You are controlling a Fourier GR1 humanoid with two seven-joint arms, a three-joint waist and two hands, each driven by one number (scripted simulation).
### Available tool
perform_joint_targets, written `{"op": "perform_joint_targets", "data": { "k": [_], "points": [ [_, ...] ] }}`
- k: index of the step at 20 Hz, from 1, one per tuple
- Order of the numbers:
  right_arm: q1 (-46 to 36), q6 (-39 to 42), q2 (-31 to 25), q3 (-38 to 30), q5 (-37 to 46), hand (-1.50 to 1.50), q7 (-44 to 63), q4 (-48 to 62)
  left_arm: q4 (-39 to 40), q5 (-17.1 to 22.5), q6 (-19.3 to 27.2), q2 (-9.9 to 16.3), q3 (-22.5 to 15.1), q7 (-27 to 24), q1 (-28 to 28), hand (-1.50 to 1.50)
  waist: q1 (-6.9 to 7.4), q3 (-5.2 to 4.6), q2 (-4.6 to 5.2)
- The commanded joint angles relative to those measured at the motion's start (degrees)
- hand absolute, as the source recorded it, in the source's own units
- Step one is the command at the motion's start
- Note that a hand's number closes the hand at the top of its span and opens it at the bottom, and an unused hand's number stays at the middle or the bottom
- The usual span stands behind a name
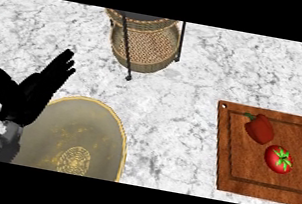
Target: Pick the tomato from the cutting board and place it in the tiered basket
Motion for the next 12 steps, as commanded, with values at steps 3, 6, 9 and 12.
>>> {"op": "perform_joint_targets", "data": {
  "k": [3,6,9,12],
  "points": [
    [9.7,-9.5,-1.9,-1.7,9.2,-1.50,13.3,-15.0,1.8,0.3,0.0,-3.0,-0.8,-1.8,1.2,0.00,-0.57,-0.63,0.26],
    [13.9,-10.7,0.0,-0.3,11.8,-1.50,21.2,-25.9,2.0,-1.3,2.1,-4.9,-2.8,1.1,-1.5,0.00,-0.54,-0.53,0.36],
    [16.7,-9.8,1.5,2.0,13.2,-1.50,30.0,-35.5,3.6,-2.1,1.5,-5.9,-3.3,-1.4,0.2,0.00,0.22,-0.48,0.50],
    [17.7,-13.0,5.8,7.9,20.7,-1.50,36.7,-40.0,2.9,-0.8,-1.1,-4.9,-2.1,-1.8,0.0,0.00,1.45,-0.35,0.61]
  ]
}}
